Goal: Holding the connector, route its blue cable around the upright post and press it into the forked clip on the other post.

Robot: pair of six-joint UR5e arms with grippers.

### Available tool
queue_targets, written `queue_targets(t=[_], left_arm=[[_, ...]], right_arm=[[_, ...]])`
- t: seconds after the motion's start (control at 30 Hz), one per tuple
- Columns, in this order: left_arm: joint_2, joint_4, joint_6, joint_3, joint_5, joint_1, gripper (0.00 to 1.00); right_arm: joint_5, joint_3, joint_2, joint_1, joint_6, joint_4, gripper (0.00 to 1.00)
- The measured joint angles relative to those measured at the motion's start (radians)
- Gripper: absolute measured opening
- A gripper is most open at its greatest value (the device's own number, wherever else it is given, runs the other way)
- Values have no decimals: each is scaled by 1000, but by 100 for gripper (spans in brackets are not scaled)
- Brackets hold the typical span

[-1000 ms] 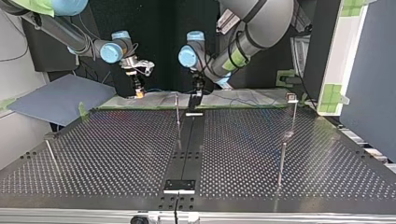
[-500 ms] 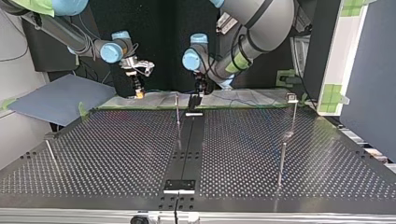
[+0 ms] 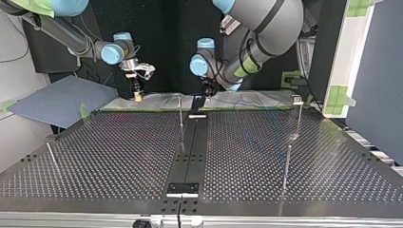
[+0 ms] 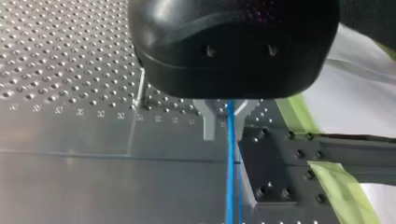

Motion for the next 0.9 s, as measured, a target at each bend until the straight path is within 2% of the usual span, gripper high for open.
queue_targets(t=[0.33,0.57,0.9], left_arm=[[0,-3,-1,0,53,9,17],[0,-4,-14,0,56,9,17],[0,-10,-33,-1,53,9,17]], right_arm=[[14,-3,1,6,-3,3,0],[18,-2,3,9,-8,20,0],[44,-2,6,5,-10,36,0]])
